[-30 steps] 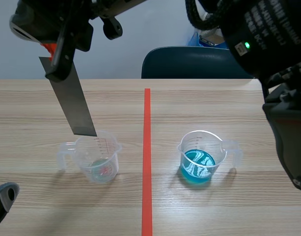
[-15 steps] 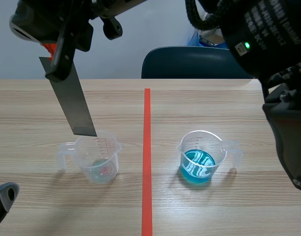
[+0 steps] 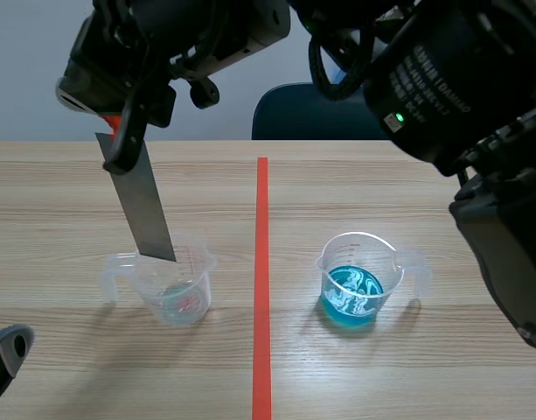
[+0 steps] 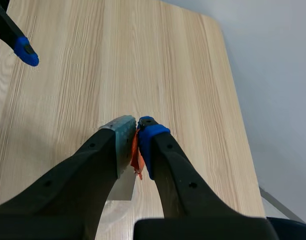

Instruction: Do the redox reaction experiment

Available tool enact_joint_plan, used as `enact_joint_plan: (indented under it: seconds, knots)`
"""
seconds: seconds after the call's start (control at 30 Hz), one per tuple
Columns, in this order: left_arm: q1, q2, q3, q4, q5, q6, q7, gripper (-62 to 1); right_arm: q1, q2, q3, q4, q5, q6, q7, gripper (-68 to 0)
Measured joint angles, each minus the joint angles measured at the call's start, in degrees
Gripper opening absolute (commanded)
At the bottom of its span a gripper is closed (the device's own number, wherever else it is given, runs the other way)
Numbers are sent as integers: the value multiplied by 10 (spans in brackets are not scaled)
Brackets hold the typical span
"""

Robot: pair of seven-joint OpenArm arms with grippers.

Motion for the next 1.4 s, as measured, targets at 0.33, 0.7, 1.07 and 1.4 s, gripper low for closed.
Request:
enact_joint_plan:
  seconds: [0.33,0.7,1.07,1.4]
  knots:
    - [0,0,0,0,0,0,0,14,0,0,-24,-69,-73,0,85,-669]
    - [0,0,0,0,0,0,0,14,-3,0,-39,-147,-170,0,201,-669]
    - [0,0,0,0,0,0,0,14,-25,0,-39,-192,-222,0,249,-669]
    - [0,0,0,0,0,0,0,14,-24,0,-42,-193,-221,0,249,-669]
